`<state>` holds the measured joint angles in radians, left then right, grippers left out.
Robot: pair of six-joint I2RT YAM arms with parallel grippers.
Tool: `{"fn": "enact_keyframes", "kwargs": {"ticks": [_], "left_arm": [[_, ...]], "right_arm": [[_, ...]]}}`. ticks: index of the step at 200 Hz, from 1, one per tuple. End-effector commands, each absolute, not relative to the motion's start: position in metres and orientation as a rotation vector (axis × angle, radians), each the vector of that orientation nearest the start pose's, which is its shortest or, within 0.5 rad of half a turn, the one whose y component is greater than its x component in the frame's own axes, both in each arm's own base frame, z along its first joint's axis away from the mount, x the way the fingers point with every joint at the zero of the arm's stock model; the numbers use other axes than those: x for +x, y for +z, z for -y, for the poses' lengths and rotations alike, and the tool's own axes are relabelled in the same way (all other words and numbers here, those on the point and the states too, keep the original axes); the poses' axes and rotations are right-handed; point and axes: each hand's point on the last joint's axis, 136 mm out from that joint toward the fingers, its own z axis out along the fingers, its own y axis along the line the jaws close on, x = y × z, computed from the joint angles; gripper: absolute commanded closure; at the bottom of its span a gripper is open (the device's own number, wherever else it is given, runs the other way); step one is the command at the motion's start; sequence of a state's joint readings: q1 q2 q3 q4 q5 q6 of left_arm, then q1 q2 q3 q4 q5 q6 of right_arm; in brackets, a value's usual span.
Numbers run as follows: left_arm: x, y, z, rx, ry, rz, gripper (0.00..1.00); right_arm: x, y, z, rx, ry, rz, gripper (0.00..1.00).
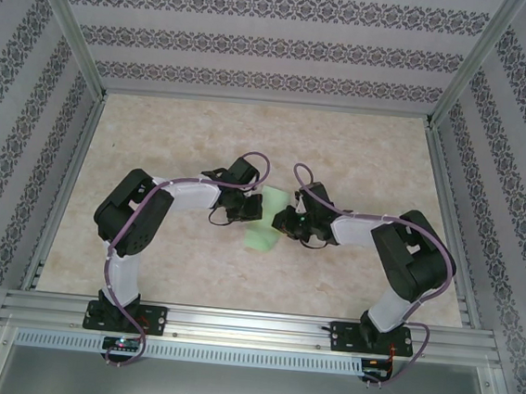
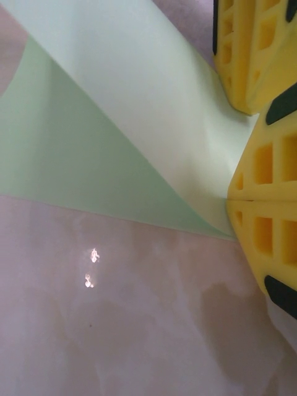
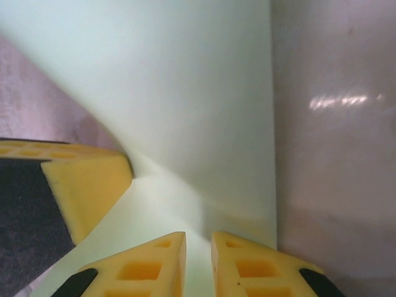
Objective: Fold a paper plane with a square sheet of paper (pick it up from the middle)
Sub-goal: Fold the square sheet of paper in half at the center of the table.
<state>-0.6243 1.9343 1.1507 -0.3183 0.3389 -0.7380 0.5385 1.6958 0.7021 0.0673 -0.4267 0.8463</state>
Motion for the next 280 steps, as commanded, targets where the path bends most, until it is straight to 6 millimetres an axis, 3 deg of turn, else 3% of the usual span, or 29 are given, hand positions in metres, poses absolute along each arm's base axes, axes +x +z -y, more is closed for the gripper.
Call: {"fn": "enact_keyframes", "kwargs": {"ticks": [1, 39, 82, 103, 158, 194, 213, 251, 280], "left_arm": [[0.302, -0.005, 0.294, -0.023, -0.720, -2.980, 1.00], [0.303, -0.004, 0.293, -0.010, -0.706, -2.981, 1.00], [0.304, -0.005, 0.295, -0.012, -0.719, -2.981, 1.00], [0.303, -0.006, 0.295, -0.011, -0.719, -2.985, 1.00], [0.303, -0.004, 0.297, -0.007, -0.725, -2.981, 1.00], [0.303, -0.003, 0.298, -0.006, -0.729, -2.981, 1.00], [0.303, -0.002, 0.298, -0.005, -0.728, -2.979, 1.00], [0.302, -0.002, 0.298, 0.001, -0.727, -2.982, 1.00], [0.302, -0.002, 0.298, 0.006, -0.722, -2.983, 1.00]], "right_arm": [[0.286, 0.046, -0.269, 0.133, 1.169, -2.655, 0.81], [0.280, 0.045, -0.269, 0.169, 1.192, -2.637, 0.81], [0.262, 0.006, -0.260, 0.232, 1.162, -2.722, 0.82], [0.258, -0.002, -0.253, 0.244, 1.102, -2.755, 0.82], [0.262, 0.048, -0.273, 0.090, 1.148, -2.674, 0.81], [0.257, 0.052, -0.285, 0.089, 1.216, -2.647, 0.81], [0.254, 0.043, -0.286, 0.104, 1.201, -2.674, 0.81], [0.244, 0.001, -0.271, 0.190, 1.143, -2.753, 0.82], [0.242, 0.003, -0.267, 0.198, 1.138, -2.754, 0.81]]}}
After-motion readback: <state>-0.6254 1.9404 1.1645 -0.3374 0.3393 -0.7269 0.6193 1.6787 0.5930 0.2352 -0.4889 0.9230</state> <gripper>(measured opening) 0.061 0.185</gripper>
